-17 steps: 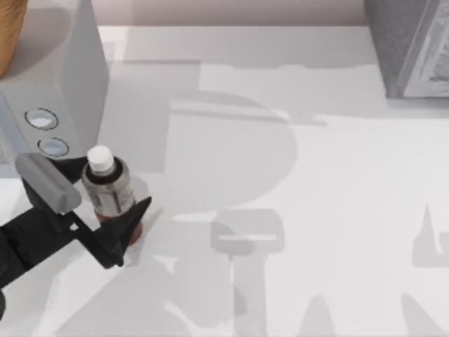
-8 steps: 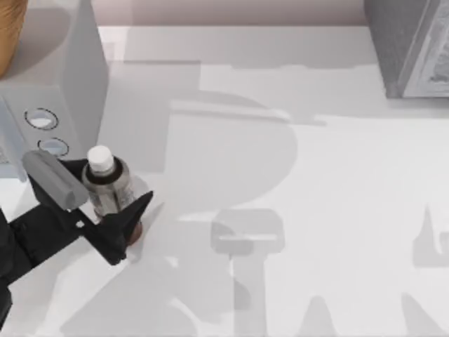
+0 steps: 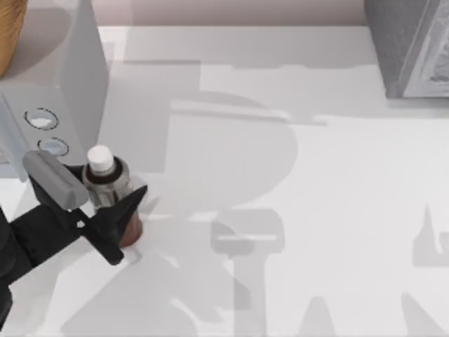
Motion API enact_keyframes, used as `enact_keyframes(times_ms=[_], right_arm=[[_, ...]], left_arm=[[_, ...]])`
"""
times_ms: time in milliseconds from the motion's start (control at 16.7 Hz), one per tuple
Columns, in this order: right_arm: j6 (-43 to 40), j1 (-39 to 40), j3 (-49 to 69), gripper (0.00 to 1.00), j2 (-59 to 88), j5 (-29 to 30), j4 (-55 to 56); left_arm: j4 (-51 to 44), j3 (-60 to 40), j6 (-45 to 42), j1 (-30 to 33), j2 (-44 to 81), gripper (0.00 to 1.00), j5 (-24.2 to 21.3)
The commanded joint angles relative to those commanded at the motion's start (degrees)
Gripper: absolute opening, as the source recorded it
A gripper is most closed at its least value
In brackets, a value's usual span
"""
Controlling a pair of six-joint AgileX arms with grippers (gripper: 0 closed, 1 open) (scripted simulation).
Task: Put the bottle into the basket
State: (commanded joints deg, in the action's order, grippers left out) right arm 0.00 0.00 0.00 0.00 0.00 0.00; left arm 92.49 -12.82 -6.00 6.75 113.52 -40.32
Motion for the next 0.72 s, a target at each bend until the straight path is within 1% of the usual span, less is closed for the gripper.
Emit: enact_keyframes(times_ms=[60, 120, 720], right_arm=[[0.00, 0.00, 0.00, 1.00, 0.00, 0.00, 0.00], [0.00, 0.00, 0.00, 1.00, 0.00, 0.00, 0.00], [0.00, 0.00, 0.00, 1.00, 0.00, 0.00, 0.00]], left_arm=[[0.00, 0.00, 0.00, 0.00, 0.00, 0.02, 0.00], [0.00, 0.00, 0.00, 0.00, 0.00, 0.00, 0.00], [-0.43, -0.07, -0.06, 0.12, -0.45, 0.00, 0.24]])
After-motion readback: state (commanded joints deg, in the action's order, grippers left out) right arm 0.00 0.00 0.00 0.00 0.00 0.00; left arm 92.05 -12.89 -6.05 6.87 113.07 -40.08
